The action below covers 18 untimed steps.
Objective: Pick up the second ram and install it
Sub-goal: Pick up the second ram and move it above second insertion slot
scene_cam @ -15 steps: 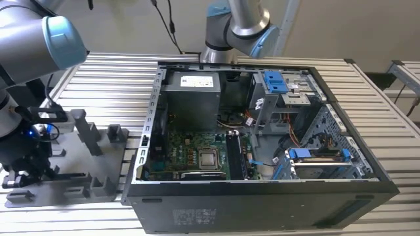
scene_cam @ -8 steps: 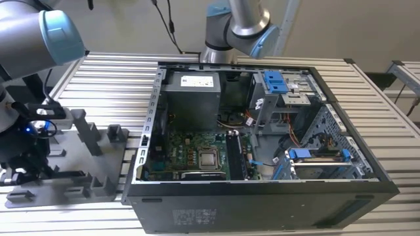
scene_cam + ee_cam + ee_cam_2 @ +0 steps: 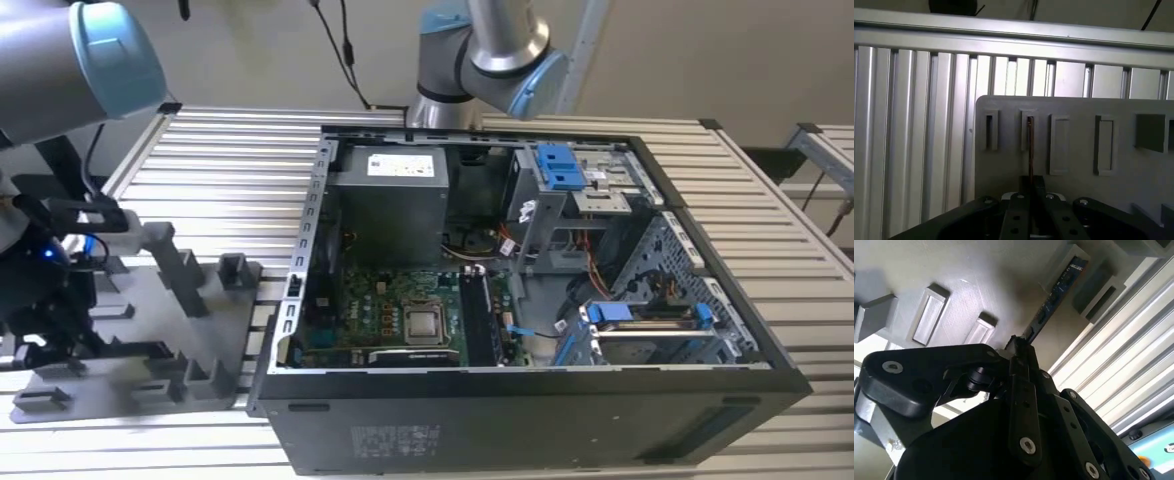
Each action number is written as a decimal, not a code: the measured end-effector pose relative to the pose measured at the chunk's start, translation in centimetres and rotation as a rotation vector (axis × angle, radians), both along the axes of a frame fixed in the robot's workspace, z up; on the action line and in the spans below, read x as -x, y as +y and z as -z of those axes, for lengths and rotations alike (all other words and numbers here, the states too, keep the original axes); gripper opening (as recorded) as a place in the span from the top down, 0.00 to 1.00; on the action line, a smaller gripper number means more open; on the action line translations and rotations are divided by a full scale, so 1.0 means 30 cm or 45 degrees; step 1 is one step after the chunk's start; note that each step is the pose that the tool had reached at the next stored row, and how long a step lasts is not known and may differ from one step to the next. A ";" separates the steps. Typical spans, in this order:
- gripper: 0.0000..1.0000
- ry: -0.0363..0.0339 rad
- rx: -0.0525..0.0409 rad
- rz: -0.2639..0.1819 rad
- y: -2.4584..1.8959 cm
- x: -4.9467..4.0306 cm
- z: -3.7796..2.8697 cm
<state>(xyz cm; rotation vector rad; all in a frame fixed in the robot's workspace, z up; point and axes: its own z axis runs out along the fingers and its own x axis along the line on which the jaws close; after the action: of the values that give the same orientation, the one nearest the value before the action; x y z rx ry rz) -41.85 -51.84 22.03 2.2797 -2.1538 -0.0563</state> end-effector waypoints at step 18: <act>0.86 0.0001 0.000 0.000 0.002 0.000 -0.085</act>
<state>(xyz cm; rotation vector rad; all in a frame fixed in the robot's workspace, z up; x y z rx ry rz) -41.86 -51.78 24.58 2.2795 -2.1538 -0.0563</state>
